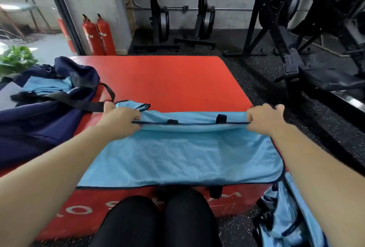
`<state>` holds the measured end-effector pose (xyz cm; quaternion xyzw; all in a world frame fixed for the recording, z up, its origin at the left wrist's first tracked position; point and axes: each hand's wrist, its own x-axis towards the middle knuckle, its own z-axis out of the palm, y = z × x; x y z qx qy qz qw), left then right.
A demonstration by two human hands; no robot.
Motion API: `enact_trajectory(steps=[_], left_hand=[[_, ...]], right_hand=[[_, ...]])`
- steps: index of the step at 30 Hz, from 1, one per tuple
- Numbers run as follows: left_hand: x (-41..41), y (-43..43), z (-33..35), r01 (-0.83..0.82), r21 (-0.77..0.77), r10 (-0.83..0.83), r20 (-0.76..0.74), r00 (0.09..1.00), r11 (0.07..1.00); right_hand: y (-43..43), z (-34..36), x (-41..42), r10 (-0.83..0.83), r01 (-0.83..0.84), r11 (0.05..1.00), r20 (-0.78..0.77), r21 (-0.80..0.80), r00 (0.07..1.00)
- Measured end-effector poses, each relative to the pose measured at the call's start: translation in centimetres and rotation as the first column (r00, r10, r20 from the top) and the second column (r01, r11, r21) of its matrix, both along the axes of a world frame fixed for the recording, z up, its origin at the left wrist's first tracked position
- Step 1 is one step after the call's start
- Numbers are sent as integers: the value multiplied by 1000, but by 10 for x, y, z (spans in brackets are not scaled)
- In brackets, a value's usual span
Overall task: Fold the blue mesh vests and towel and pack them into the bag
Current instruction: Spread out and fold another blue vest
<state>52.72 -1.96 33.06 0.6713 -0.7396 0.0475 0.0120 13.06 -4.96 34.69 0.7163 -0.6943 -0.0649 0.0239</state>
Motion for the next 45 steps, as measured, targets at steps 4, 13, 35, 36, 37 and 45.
enact_trajectory(steps=[4, 13, 35, 36, 37, 45], left_hand=[[6, 24, 19, 67, -170, -78, -56, 995, 983], [2, 75, -35, 57, 146, -62, 28, 998, 988], [-29, -30, -9, 63, 378, -151, 207, 967, 924], [-28, -38, -9, 33, 397, -124, 204, 971, 917], [-27, -44, -10, 11, 405, -96, 189, 977, 914], [-18, -91, -14, -77, 280, 68, 40, 997, 957]], right_hand=[[25, 10, -4, 10, -10, 998, 3, -57, 1000], [69, -40, 1, 24, -10, 988, -84, 155, 996], [-20, -43, 19, 65, -53, 992, -102, 116, 993], [-25, -44, 17, 59, -48, 993, -97, 108, 994], [-32, -45, 14, 60, -51, 994, -98, 91, 993], [-80, -53, 14, 85, -98, 990, -132, -97, 988]])
